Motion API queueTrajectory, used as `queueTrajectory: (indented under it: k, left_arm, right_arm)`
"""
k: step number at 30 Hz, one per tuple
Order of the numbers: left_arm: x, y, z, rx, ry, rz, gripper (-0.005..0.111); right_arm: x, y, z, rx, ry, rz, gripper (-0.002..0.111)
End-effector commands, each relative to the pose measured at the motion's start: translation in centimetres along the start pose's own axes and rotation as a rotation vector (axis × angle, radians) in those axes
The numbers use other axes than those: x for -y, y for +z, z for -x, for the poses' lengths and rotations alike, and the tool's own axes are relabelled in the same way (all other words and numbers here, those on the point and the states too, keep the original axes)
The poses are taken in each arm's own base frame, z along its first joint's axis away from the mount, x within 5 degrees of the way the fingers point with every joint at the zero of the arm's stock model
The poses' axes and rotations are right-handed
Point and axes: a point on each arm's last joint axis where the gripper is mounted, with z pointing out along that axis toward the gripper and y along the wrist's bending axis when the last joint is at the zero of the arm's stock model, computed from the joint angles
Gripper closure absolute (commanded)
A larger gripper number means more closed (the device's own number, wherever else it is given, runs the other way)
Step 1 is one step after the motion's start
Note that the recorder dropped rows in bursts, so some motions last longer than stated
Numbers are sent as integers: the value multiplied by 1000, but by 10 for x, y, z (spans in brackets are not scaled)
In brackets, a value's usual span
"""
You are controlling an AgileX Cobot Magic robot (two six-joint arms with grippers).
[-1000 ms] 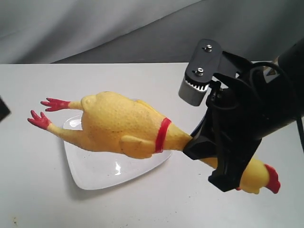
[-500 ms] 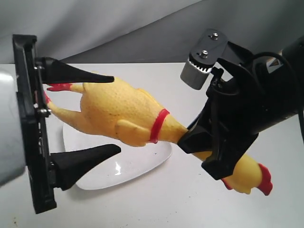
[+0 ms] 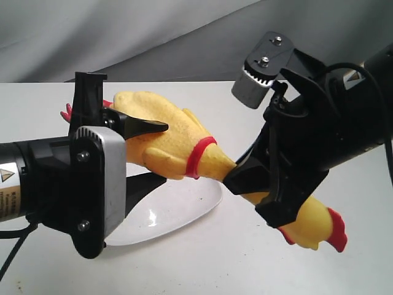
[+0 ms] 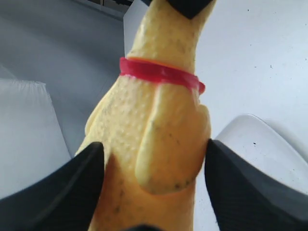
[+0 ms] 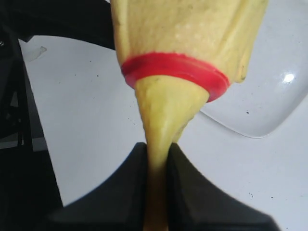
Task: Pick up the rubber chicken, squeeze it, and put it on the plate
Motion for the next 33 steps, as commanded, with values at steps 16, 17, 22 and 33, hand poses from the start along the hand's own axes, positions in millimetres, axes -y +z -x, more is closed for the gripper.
queueTrajectory:
  k: [16,17,22,33]
  left_arm:
    - [-7,-1,-20,-208,25,102,107]
    - [-6,-2,-24,-244,40,111,107]
    - [-1,-2,-26,-268,79,101,107]
    - [2,-1,-18,-240,99,94,93]
  right_arm:
    - [-5,-3,2,25,5,35,108]
    - [-5,-3,2,25,5,35,108]
    - [-5,-3,3,32,11,42,108]
    - [-5,-3,3,34,12,44,108]
